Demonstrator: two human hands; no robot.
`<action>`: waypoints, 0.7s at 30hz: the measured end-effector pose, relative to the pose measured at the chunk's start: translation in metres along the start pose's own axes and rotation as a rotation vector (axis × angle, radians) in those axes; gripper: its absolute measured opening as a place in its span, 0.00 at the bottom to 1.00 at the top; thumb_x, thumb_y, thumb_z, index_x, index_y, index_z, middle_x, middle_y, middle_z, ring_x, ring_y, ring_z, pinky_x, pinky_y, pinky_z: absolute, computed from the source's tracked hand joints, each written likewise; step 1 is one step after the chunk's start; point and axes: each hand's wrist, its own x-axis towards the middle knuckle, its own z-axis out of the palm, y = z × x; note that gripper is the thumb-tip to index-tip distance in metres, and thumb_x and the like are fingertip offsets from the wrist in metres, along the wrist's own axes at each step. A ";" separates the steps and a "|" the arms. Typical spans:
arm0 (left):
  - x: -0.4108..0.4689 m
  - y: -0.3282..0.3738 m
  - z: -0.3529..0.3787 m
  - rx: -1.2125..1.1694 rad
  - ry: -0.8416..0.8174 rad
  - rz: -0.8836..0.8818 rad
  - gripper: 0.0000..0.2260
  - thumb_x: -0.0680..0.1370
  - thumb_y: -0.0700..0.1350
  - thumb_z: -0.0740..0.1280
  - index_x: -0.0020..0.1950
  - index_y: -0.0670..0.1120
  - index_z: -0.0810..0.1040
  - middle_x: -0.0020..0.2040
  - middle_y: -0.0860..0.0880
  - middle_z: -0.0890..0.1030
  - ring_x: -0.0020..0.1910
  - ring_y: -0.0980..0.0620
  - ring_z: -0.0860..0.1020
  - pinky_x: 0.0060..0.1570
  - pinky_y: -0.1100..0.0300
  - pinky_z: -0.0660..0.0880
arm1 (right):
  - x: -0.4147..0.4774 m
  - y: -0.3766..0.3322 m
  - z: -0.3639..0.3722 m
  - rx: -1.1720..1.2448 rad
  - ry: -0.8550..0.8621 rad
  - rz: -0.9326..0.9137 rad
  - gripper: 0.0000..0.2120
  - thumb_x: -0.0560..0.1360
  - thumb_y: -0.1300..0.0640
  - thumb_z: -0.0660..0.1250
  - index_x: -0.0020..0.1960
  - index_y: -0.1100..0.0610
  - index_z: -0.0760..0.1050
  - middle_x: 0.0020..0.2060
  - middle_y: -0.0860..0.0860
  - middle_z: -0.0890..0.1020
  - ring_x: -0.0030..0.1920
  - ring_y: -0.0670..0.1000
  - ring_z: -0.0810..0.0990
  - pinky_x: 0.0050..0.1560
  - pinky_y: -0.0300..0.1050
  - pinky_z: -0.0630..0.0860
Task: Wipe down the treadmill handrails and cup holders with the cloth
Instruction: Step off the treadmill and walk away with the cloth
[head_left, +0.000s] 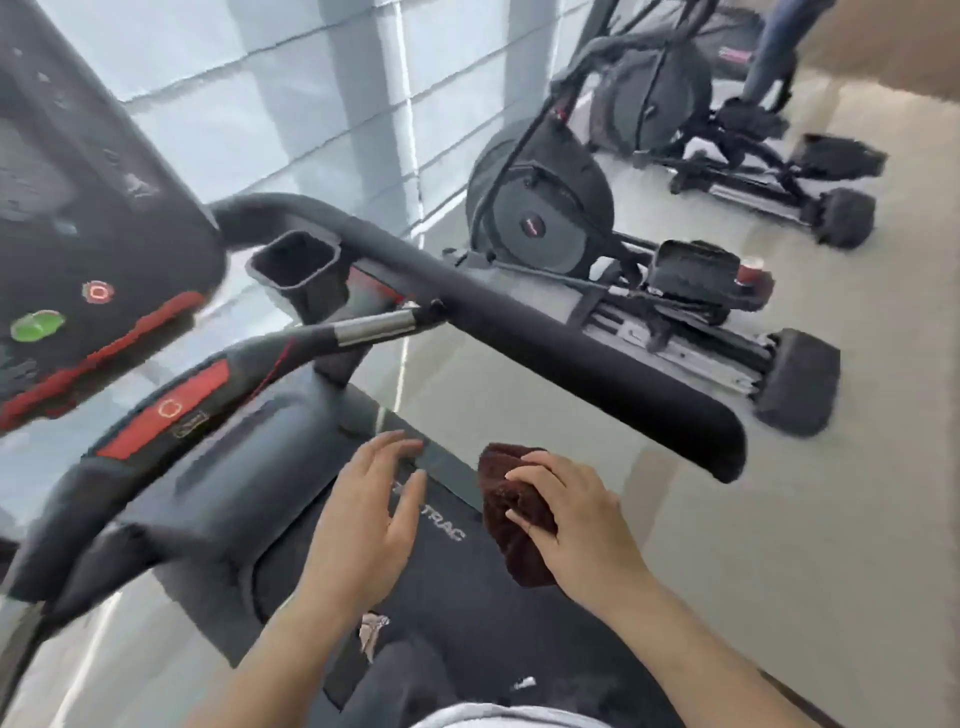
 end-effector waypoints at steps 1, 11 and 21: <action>0.003 0.019 0.019 -0.009 -0.074 0.051 0.16 0.78 0.51 0.58 0.63 0.50 0.72 0.66 0.53 0.70 0.65 0.55 0.68 0.64 0.64 0.63 | -0.017 0.017 -0.010 -0.011 0.028 0.062 0.15 0.74 0.48 0.66 0.60 0.47 0.73 0.63 0.44 0.73 0.59 0.53 0.72 0.53 0.53 0.72; 0.015 0.195 0.161 -0.031 -0.722 0.690 0.19 0.77 0.58 0.52 0.64 0.55 0.69 0.66 0.60 0.68 0.63 0.59 0.69 0.59 0.62 0.66 | -0.169 0.117 -0.081 0.026 0.417 0.706 0.15 0.75 0.47 0.65 0.60 0.47 0.72 0.63 0.44 0.73 0.62 0.51 0.71 0.59 0.52 0.71; -0.003 0.325 0.283 -0.041 -1.112 1.203 0.21 0.76 0.59 0.50 0.65 0.53 0.70 0.66 0.58 0.70 0.63 0.57 0.69 0.57 0.69 0.61 | -0.259 0.150 -0.102 0.041 0.765 1.266 0.14 0.76 0.48 0.64 0.61 0.46 0.72 0.64 0.44 0.72 0.64 0.51 0.69 0.57 0.54 0.72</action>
